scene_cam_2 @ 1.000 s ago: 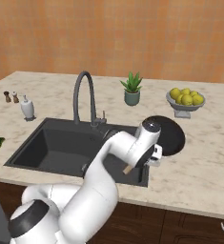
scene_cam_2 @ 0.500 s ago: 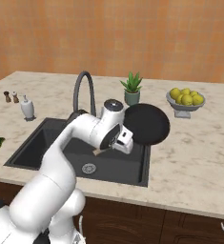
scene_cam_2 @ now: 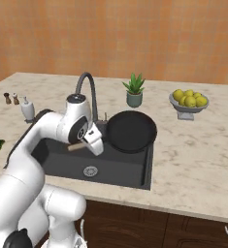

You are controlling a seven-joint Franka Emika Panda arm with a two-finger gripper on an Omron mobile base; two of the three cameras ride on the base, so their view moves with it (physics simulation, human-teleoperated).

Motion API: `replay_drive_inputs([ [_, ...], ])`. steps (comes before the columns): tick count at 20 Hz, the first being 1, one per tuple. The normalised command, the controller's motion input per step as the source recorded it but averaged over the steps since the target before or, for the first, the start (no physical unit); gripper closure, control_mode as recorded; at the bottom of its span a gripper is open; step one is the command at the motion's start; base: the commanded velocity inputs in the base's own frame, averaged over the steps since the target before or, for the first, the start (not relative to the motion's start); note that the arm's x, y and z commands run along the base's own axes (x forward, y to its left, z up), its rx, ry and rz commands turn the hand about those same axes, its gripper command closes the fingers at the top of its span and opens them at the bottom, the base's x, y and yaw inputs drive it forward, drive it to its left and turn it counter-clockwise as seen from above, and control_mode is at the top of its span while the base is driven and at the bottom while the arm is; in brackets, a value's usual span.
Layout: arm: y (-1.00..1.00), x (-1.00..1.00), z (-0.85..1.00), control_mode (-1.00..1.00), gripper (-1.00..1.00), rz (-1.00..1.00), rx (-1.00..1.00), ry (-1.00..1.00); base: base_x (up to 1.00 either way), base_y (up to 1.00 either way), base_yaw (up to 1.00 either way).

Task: Pick the pan and sponge and place them into the sink. Then turn on the water.

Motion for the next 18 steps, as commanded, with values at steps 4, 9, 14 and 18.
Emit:
replay_drive_inputs([
  [4,0.98,0.28,-0.11,-1.0,1.0,-0.27,-0.01,0.05,0.0,0.0,0.0],
  [9,0.52,0.13,-0.49,-1.0,1.0,-0.34,0.0,0.24,0.0,0.0,0.0],
  [14,0.67,0.21,-0.34,-1.0,1.0,-0.3,0.0,0.04,0.0,0.0,0.0],
  [18,0.97,0.34,-0.13,-1.0,1.0,-0.23,0.0,-0.01,0.0,0.0,0.0],
])
